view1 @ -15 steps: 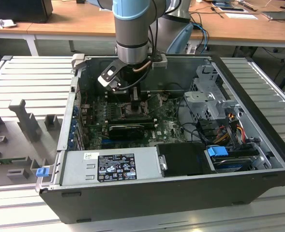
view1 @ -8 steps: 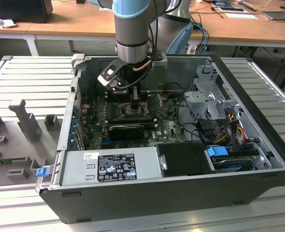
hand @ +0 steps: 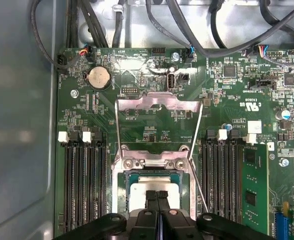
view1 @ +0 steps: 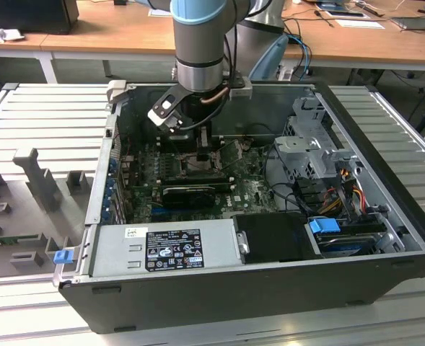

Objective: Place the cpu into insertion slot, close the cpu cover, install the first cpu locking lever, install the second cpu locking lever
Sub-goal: 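Close the cpu cover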

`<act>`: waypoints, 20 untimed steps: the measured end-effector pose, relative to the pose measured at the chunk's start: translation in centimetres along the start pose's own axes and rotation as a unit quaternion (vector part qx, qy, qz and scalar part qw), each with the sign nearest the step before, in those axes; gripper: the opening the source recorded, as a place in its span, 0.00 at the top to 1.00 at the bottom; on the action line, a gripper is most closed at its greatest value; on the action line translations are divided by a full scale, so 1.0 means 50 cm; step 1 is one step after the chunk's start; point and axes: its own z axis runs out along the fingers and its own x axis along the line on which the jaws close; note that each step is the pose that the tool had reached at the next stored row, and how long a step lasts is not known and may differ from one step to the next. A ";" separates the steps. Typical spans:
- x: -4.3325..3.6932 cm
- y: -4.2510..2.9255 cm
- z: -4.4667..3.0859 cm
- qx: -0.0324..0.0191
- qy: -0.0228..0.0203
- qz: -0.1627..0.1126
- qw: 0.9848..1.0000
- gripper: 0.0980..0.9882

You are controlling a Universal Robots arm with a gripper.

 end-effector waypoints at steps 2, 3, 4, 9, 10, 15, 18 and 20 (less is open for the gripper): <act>0.000 0.010 0.001 0.002 0.000 0.000 1.000 0.99; 0.000 0.013 0.001 0.002 0.000 0.000 1.000 0.99; 0.000 0.014 0.001 0.002 0.000 0.000 1.000 0.99; 0.000 0.015 -0.013 0.002 0.000 0.000 1.000 0.99; 0.000 0.015 -0.017 0.002 0.000 0.000 1.000 0.99; 0.000 0.025 -0.035 0.002 0.000 0.000 1.000 0.99; 0.000 0.033 -0.035 0.002 0.000 0.000 1.000 0.99; 0.000 0.039 -0.035 0.002 0.000 0.000 1.000 0.99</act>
